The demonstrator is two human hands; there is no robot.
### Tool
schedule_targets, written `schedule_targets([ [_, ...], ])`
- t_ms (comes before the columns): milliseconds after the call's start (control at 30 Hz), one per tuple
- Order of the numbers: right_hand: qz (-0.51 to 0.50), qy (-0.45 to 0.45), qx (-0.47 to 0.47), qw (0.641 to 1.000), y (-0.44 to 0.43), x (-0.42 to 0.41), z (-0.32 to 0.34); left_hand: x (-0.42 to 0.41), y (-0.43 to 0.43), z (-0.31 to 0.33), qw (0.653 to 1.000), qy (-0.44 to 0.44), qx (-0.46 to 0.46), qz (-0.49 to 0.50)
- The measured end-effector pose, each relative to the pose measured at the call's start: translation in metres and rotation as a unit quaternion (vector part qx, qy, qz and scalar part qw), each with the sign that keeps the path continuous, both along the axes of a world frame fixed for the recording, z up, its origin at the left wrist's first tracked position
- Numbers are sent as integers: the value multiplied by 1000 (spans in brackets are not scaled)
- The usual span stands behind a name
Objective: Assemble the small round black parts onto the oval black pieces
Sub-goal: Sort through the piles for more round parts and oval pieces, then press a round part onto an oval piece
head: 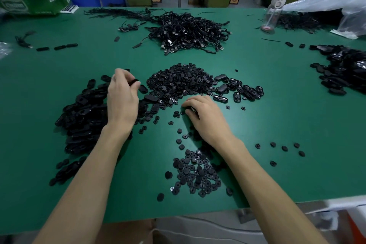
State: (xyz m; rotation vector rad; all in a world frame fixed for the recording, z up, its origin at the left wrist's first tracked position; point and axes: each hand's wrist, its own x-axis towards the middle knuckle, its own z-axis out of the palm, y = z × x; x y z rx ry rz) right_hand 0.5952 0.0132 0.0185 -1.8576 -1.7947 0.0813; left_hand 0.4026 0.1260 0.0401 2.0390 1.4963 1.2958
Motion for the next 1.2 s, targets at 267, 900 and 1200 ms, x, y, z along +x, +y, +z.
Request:
schedule_targets([
  [267,-36,46,34,998,-1,1,2,41,-33,-5,958,-105,-114,-242],
  [900,-99,271,118,950,-6,3,13,48,-44,-6,861,-282,-276,-321],
  [1200,-98,297,105,944,-7,4,13,45,-43,-3,853,-325,-289,-287],
])
